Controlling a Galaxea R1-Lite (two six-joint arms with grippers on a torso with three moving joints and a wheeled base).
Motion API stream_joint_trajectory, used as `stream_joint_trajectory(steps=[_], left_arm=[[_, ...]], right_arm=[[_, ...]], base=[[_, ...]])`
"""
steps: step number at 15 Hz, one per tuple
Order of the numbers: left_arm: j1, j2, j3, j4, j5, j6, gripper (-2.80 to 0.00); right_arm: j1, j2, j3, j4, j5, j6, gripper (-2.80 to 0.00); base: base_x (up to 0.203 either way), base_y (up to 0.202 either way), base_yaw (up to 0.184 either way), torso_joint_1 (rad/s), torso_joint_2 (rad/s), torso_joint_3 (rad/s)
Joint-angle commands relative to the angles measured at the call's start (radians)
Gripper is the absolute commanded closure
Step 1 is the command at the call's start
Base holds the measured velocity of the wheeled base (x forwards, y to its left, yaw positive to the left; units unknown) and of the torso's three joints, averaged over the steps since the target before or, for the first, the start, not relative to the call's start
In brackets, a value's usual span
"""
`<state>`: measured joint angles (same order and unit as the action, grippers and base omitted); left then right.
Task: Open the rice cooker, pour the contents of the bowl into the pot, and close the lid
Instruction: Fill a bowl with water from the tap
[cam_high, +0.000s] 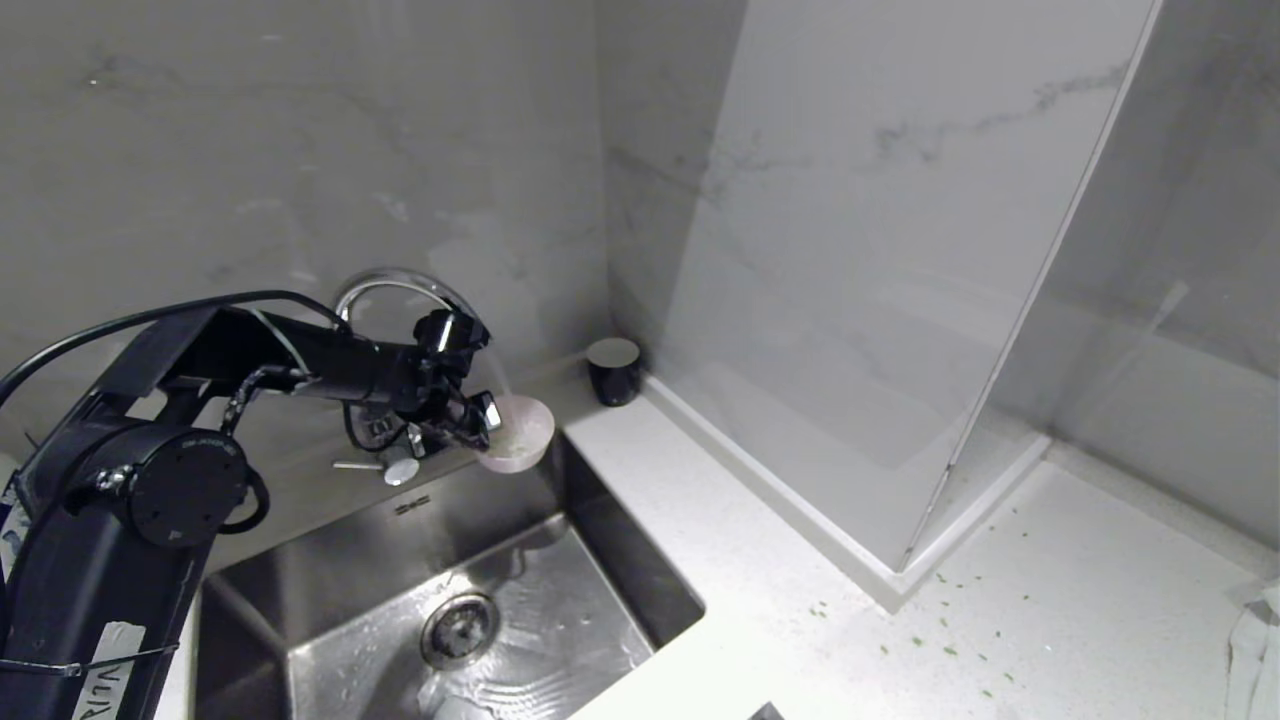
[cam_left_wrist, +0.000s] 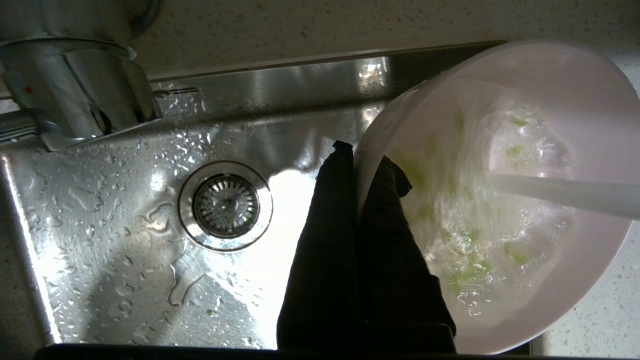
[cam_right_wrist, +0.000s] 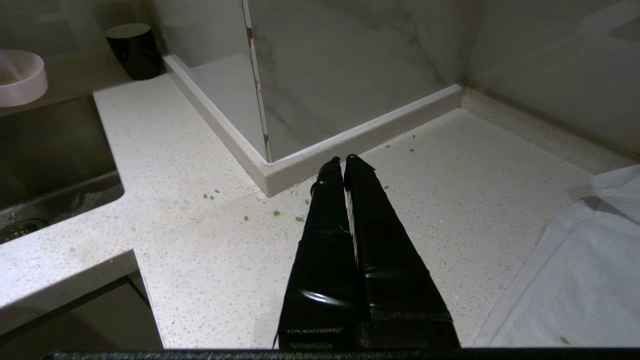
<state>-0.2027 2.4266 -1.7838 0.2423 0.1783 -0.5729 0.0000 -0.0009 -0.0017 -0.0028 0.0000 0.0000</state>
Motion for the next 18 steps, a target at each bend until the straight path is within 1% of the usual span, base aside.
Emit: stream_joint_trajectory(steps=[1, 18], left_arm=[[0.002, 0.005, -0.006, 0.002, 0.004, -0.004, 0.0], [-0.004, -0.018, 0.073, 0.003, -0.011, -0.012, 0.0]], right_arm=[[0.0, 0.001, 0.0, 0.0, 0.0, 0.0, 0.0], [0.0, 0.001, 0.0, 0.0, 0.0, 0.0, 0.0]], base=[[0.0, 0.0, 0.0, 0.0, 0.0, 0.0], [0.0, 0.0, 0.0, 0.0, 0.0, 0.0]])
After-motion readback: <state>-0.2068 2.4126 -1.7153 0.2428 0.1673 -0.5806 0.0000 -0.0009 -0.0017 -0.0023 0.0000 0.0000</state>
